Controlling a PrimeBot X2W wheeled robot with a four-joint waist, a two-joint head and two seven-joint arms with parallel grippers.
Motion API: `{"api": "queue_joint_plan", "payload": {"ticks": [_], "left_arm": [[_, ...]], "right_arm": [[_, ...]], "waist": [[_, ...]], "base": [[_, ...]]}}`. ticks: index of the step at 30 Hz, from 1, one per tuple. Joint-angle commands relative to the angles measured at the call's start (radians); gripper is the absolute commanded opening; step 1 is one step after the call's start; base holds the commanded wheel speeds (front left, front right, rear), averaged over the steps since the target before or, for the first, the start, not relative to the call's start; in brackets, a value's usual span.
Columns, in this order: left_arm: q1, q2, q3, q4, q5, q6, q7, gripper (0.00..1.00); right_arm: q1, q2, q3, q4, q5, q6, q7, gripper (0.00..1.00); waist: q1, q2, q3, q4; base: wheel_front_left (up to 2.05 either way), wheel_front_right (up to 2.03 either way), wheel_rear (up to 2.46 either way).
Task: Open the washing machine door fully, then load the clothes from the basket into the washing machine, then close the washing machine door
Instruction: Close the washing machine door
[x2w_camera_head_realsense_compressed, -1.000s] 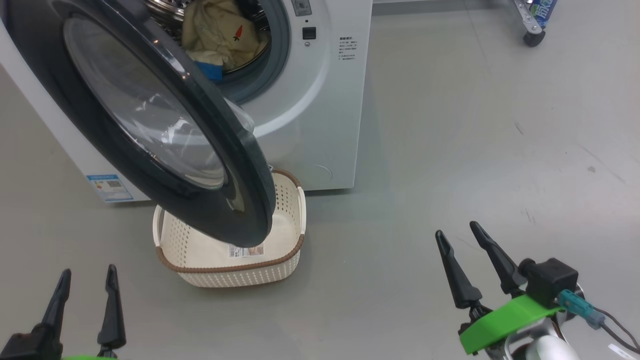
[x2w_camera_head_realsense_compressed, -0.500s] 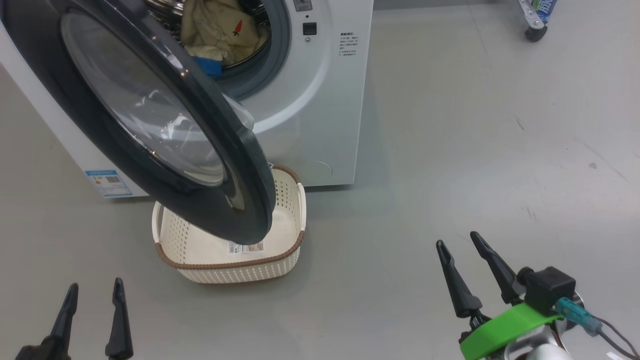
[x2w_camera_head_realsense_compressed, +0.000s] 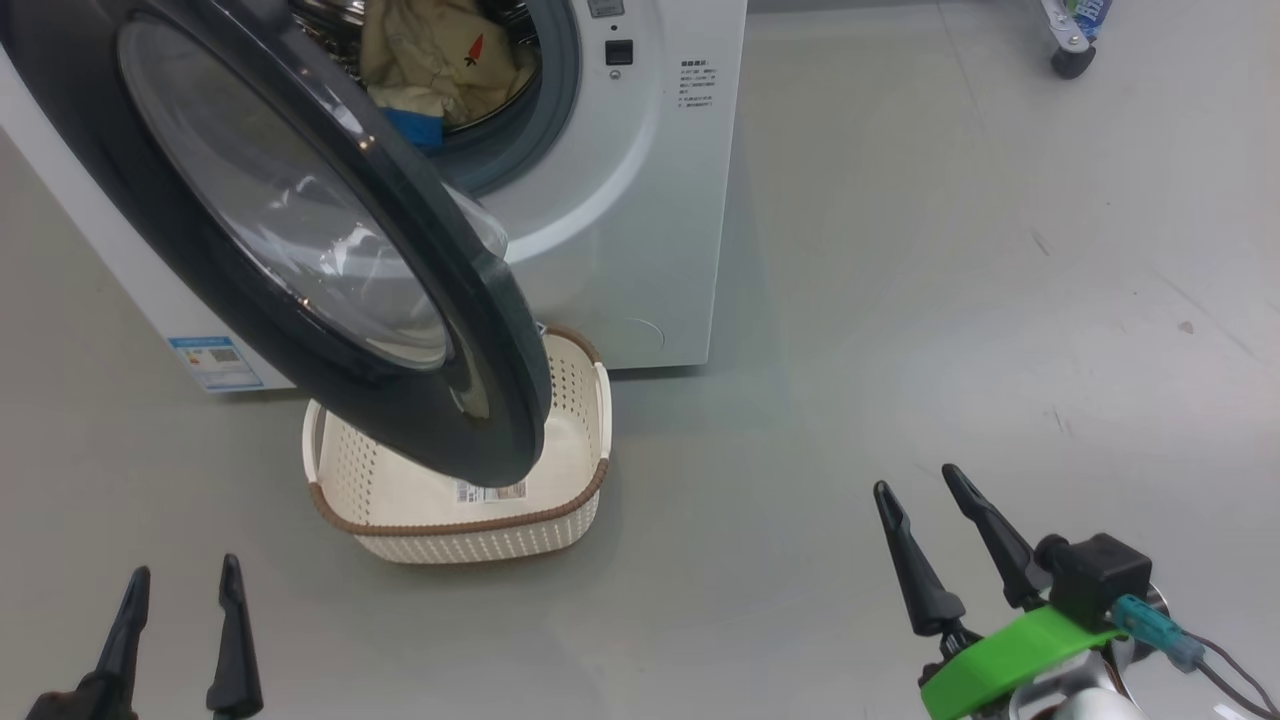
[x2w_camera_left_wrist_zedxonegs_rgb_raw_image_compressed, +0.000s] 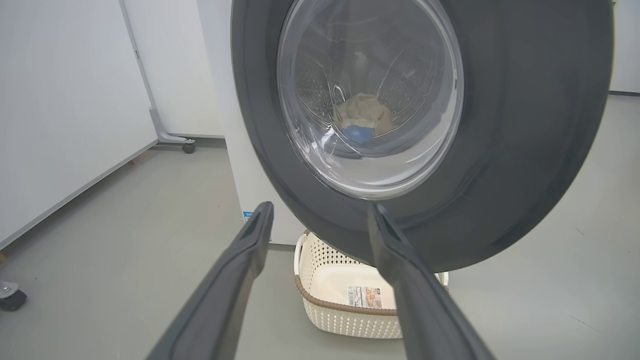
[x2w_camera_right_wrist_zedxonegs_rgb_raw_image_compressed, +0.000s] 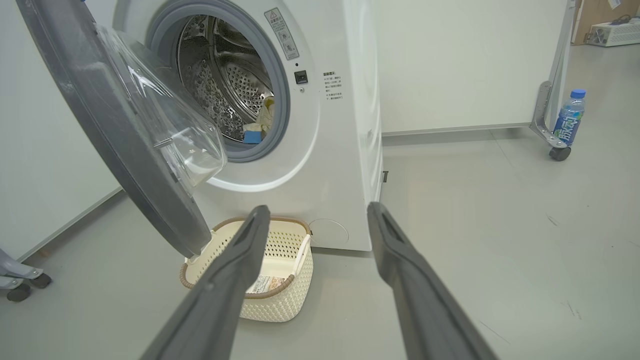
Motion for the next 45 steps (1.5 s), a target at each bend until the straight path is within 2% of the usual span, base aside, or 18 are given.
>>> {"api": "queue_joint_plan", "payload": {"ticks": [1,23,25,26,27,28,34,40,45], "left_arm": [[-0.035,0.012,0.048,-0.024,0.007,-0.003,-0.011,1.00],[-0.064,-0.023,0.070,-0.026,0.021,-0.031,-0.011,1.00],[-0.067,-0.026,0.072,-0.029,0.017,-0.039,-0.011,1.00],[-0.067,-0.027,0.072,-0.028,0.015,-0.044,-0.011,1.00],[-0.068,-0.028,0.074,-0.027,0.016,-0.045,-0.011,1.00],[-0.070,-0.029,0.076,-0.027,0.017,-0.046,-0.011,1.00],[-0.076,-0.042,0.089,-0.026,0.022,-0.052,-0.011,1.00],[-0.083,-0.051,0.098,-0.031,0.031,-0.060,-0.011,1.00],[-0.087,-0.064,0.104,-0.025,0.038,-0.070,-0.011,1.00]], "right_arm": [[-0.029,0.000,0.012,-0.030,-0.010,-0.003,-0.010,1.00],[-0.037,0.003,0.009,-0.030,-0.012,-0.003,-0.010,1.00],[-0.038,0.003,0.009,-0.031,-0.011,-0.003,-0.010,0.83],[-0.038,0.003,0.009,-0.030,-0.010,-0.003,-0.010,0.60],[-0.039,0.003,0.008,-0.030,-0.010,-0.003,-0.010,0.16],[-0.039,0.003,0.006,-0.030,-0.010,-0.003,-0.010,0.00],[-0.048,0.009,-0.009,-0.077,-0.021,-0.003,-0.010,0.00],[-0.074,0.009,-0.002,-0.203,-0.044,-0.003,-0.010,0.00],[-0.131,-0.004,0.054,-0.354,-0.054,-0.003,-0.010,0.00]], "waist": [[0.0000,0.0000,0.001,0.000],[0.0000,0.0000,0.015,-0.001],[0.0000,0.0000,0.017,0.000],[0.0000,0.0000,0.018,0.000],[0.0000,0.0000,0.019,0.000],[0.0000,0.0000,0.019,0.001],[0.0000,0.0000,0.022,0.003],[0.0000,0.0000,0.025,0.004],[0.0000,0.0000,0.023,0.004]], "base": [[0.00,0.00,0.00],[0.00,0.00,0.00],[0.00,0.00,0.00],[0.00,0.00,0.00],[0.00,0.00,0.00],[0.00,0.00,0.00],[0.00,0.00,0.00],[0.00,0.00,0.00],[0.00,0.00,0.00]]}}
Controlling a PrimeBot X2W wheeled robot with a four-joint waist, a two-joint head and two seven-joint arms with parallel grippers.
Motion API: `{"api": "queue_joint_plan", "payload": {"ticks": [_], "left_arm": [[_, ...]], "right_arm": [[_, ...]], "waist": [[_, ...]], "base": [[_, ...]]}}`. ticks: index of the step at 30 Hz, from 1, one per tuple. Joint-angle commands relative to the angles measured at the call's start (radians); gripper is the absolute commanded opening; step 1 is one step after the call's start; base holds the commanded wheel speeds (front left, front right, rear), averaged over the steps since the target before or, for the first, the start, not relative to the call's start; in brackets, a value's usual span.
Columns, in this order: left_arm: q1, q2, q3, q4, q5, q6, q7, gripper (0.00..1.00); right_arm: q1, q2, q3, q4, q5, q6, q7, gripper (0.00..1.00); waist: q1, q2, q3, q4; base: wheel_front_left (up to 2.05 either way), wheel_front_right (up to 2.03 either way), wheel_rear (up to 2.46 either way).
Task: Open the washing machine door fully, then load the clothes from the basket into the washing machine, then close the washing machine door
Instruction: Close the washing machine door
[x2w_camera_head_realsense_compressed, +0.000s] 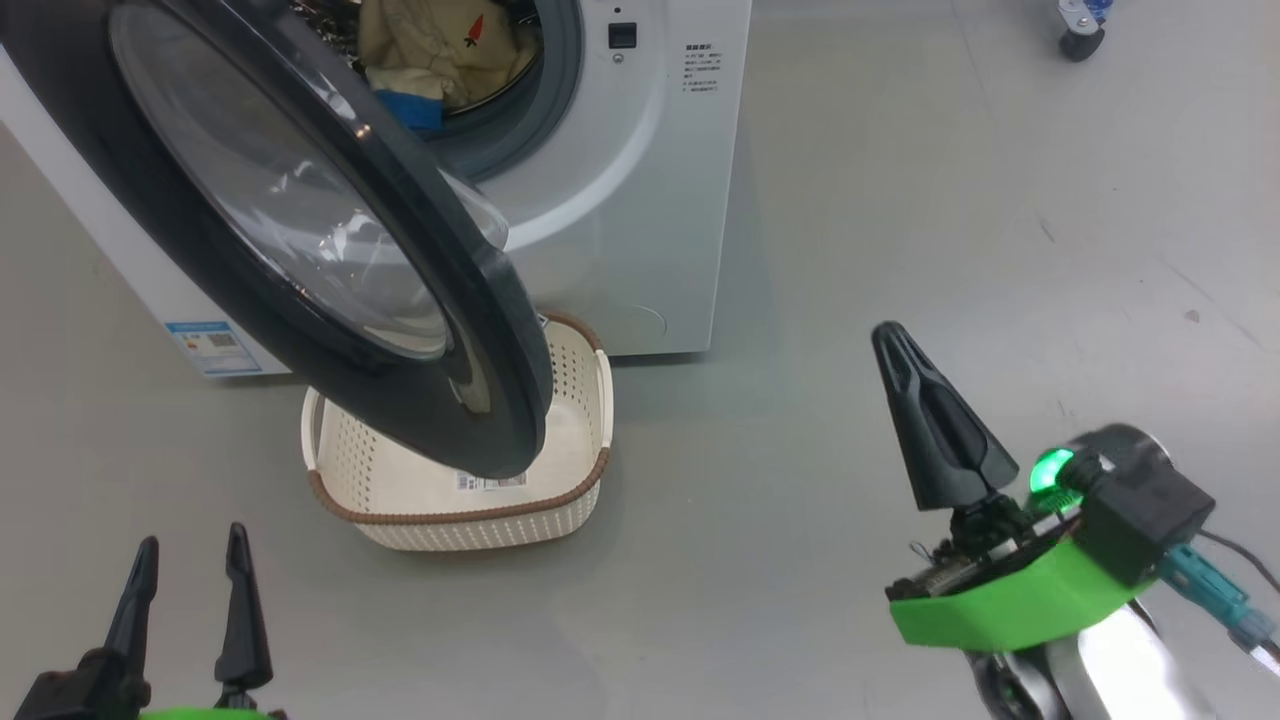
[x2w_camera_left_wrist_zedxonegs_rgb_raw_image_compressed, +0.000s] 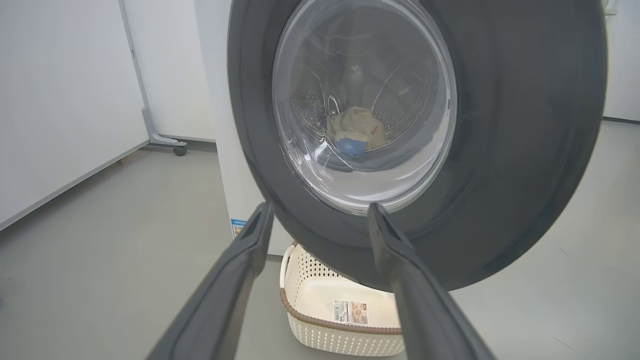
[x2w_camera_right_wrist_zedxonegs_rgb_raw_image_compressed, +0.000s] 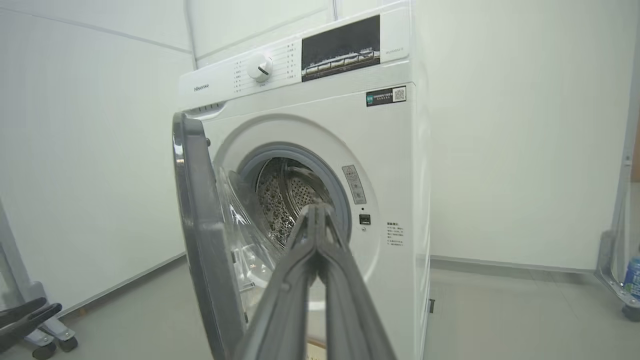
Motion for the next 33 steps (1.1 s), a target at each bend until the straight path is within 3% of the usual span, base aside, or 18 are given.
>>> {"api": "queue_joint_plan", "payload": {"ticks": [1,7,11,22,33], "left_arm": [[-0.051,0.009,0.049,-0.026,0.011,-0.003,-0.011,1.00],[-0.061,-0.010,0.050,-0.017,0.017,-0.017,-0.011,1.00],[-0.067,-0.026,0.050,-0.009,0.023,-0.029,-0.011,1.00],[-0.124,-0.077,0.035,0.003,0.052,-0.070,-0.011,1.00],[-0.212,-0.127,0.039,0.021,0.072,-0.108,-0.011,1.00]], "right_arm": [[-0.063,-0.014,0.038,-0.067,-0.011,-0.003,-0.007,0.00],[-0.166,-0.040,0.171,-0.174,-0.008,-0.003,-0.007,0.00],[-0.242,-0.055,0.287,-0.179,0.006,-0.003,-0.007,0.00],[-0.378,-0.024,0.524,0.019,0.082,-0.003,0.011,0.00],[-0.454,-0.021,0.617,0.215,0.110,-0.003,0.002,0.00]], "waist": [[0.0000,0.0000,-0.001,0.001],[0.0000,0.0000,-0.004,0.025],[0.0000,0.0000,-0.005,0.055],[0.0000,0.0000,0.066,0.176],[0.0000,0.0000,0.201,0.239]], "base": [[0.00,0.00,0.00],[0.00,0.00,0.00],[0.00,0.00,0.00],[0.00,0.00,0.00],[0.00,0.00,0.00]]}}
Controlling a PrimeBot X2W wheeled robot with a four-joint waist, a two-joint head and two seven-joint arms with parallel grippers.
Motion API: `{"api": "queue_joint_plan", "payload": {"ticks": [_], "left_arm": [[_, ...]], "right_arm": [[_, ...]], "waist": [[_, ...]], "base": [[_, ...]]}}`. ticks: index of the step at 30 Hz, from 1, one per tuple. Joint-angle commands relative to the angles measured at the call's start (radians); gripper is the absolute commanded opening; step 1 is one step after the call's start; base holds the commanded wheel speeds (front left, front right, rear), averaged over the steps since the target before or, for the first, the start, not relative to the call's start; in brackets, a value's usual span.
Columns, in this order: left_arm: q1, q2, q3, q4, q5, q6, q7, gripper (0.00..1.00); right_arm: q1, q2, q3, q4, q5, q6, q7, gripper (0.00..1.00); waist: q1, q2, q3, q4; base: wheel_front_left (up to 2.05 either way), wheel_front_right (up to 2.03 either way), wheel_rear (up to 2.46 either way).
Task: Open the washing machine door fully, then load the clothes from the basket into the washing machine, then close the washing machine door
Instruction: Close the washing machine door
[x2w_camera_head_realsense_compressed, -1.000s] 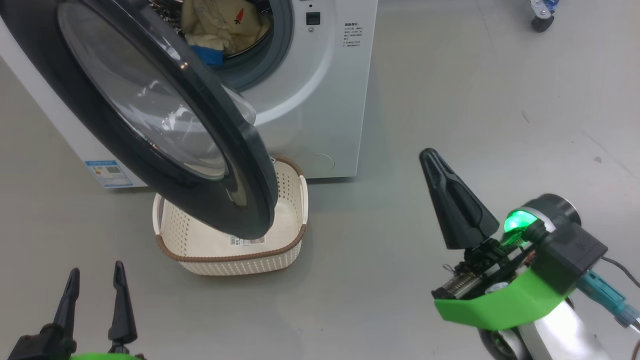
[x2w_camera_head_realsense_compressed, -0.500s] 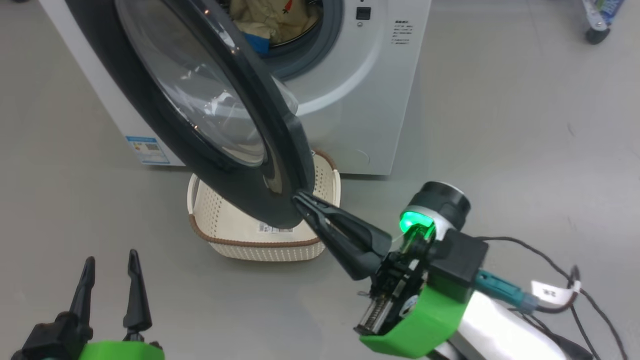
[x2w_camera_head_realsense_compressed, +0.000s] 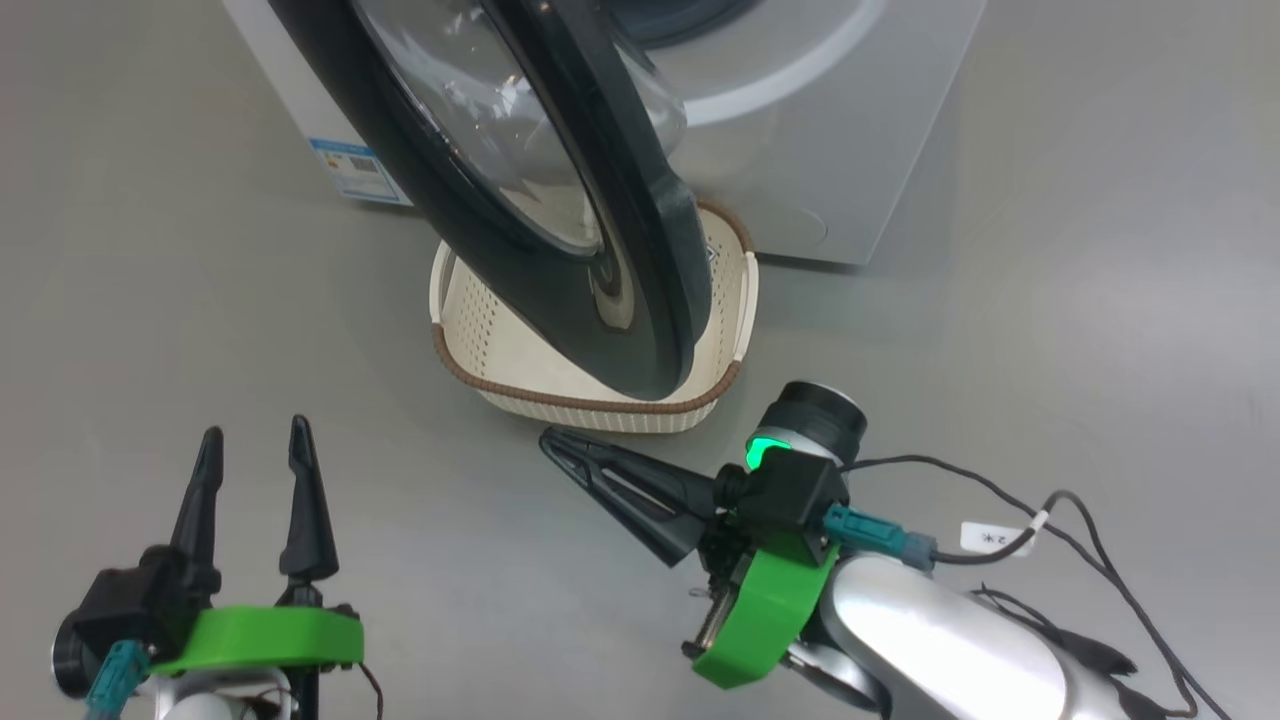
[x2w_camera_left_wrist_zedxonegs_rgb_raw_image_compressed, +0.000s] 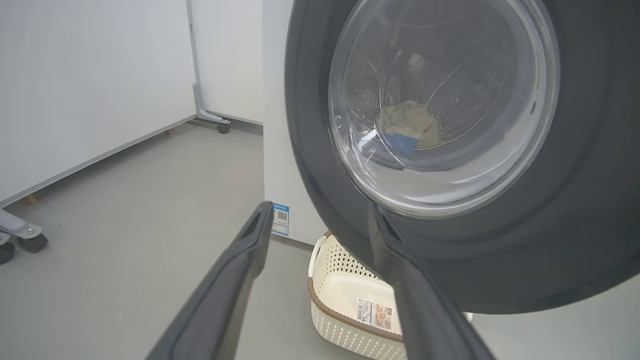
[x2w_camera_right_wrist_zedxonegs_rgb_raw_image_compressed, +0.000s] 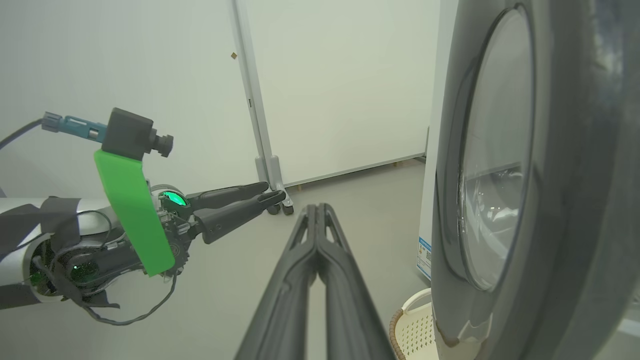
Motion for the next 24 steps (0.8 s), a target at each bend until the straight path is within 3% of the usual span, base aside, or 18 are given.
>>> {"api": "queue_joint_plan", "payload": {"ticks": [1,11,24], "left_arm": [[-0.045,0.006,0.042,-0.027,0.013,-0.004,-0.011,1.00],[-0.089,-0.015,0.061,-0.024,0.030,-0.024,-0.011,1.00],[-0.136,-0.029,0.068,-0.034,0.042,-0.042,-0.011,1.00]], "right_arm": [[-0.027,0.021,-0.004,-0.012,0.011,-0.003,-0.007,0.00],[-0.056,0.021,-0.043,0.063,0.006,-0.003,-0.014,0.00],[-0.095,0.055,-0.237,0.044,-0.054,-0.003,-0.015,0.00]], "waist": [[-0.0002,0.0000,0.043,0.015],[-0.0002,0.0000,0.127,0.014],[-0.0002,0.0000,0.196,0.005]], "base": [[0.00,0.00,0.00],[0.00,0.00,0.00],[0.00,0.00,0.00]]}}
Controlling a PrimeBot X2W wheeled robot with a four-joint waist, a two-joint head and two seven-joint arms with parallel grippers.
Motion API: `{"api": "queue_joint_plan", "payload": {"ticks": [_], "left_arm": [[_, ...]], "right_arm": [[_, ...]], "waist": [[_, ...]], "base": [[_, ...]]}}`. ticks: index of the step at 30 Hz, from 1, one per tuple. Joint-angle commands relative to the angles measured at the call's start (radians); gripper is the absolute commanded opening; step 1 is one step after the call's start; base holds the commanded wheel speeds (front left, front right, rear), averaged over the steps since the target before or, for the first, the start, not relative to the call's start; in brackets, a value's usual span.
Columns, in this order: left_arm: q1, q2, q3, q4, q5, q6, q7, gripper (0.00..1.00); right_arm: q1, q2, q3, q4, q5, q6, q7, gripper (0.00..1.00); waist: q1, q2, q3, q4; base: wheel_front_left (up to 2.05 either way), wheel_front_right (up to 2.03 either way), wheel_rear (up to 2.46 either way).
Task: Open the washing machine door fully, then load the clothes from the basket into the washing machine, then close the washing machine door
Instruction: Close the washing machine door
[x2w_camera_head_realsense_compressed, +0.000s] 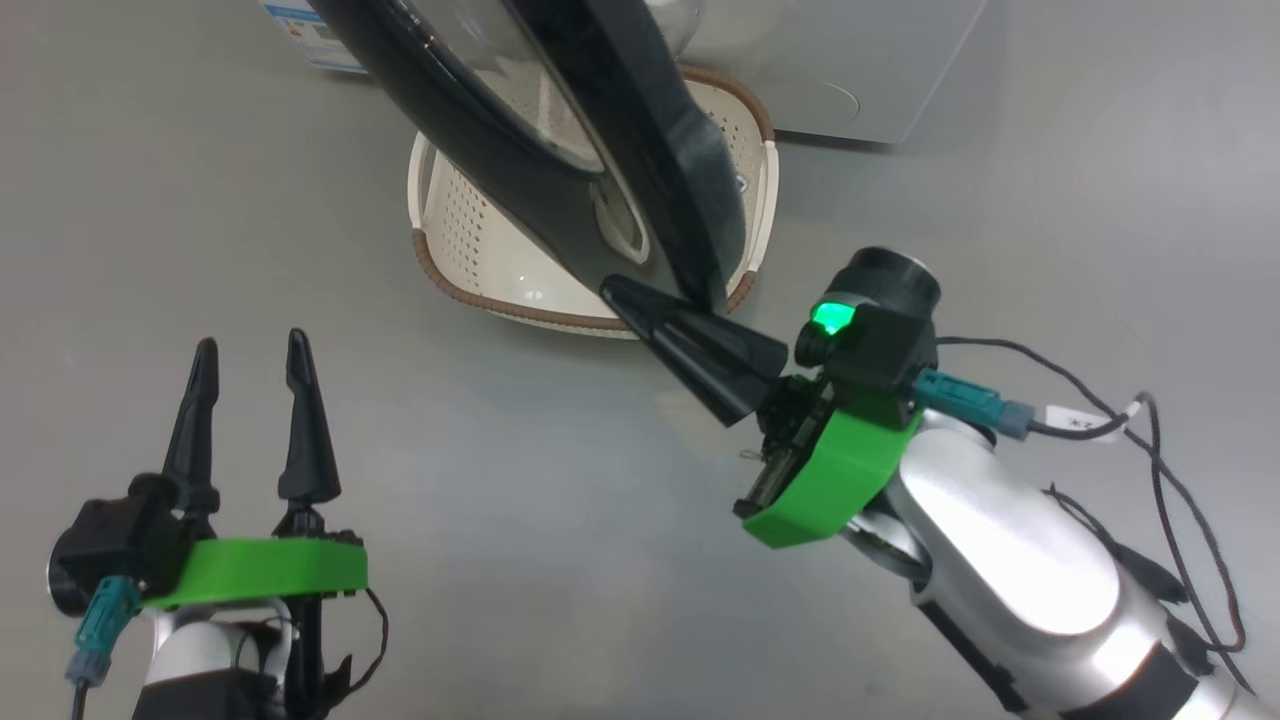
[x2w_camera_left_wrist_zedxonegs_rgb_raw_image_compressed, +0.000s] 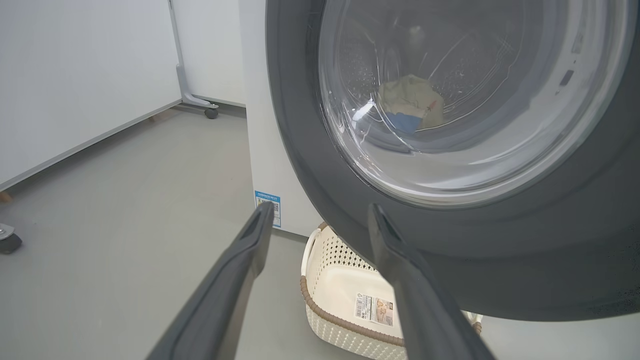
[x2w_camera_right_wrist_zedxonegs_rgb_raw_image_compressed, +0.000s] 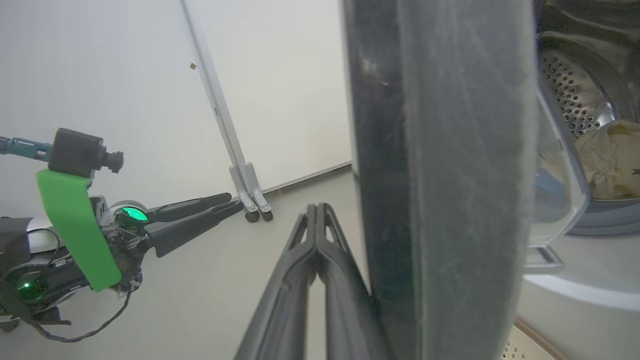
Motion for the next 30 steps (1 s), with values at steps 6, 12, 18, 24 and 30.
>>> {"api": "queue_joint_plan", "payload": {"ticks": [6,12,18,24,30], "left_arm": [[-0.028,0.010,0.037,-0.036,0.022,-0.006,-0.011,1.00],[-0.042,0.009,0.028,-0.031,0.026,-0.009,-0.011,1.00],[-0.060,0.008,0.019,-0.030,0.025,-0.010,-0.011,1.00],[-0.077,0.008,0.004,-0.031,0.018,-0.011,-0.011,1.00],[-0.087,0.007,-0.012,-0.027,0.006,-0.012,-0.011,1.00]], "right_arm": [[-0.025,0.039,-0.122,-0.037,-0.039,-0.004,-0.009,0.00],[-0.029,0.050,-0.196,-0.019,-0.050,-0.004,-0.009,0.00],[-0.068,0.056,-0.286,0.009,-0.052,-0.004,-0.009,0.00],[-0.163,0.048,-0.360,0.074,-0.046,-0.004,-0.009,0.00],[-0.250,0.025,-0.390,0.132,-0.044,-0.004,-0.009,0.00]], "waist": [[0.0000,0.0000,0.022,-0.011],[0.0000,0.0000,0.035,-0.017],[0.0000,0.0000,0.054,-0.014],[0.0000,0.0000,0.081,0.001],[0.0000,0.0000,0.103,0.018]], "base": [[0.00,0.00,0.00],[0.00,0.00,0.00],[0.00,0.00,0.00],[0.00,0.00,0.00],[0.00,0.00,0.00]]}}
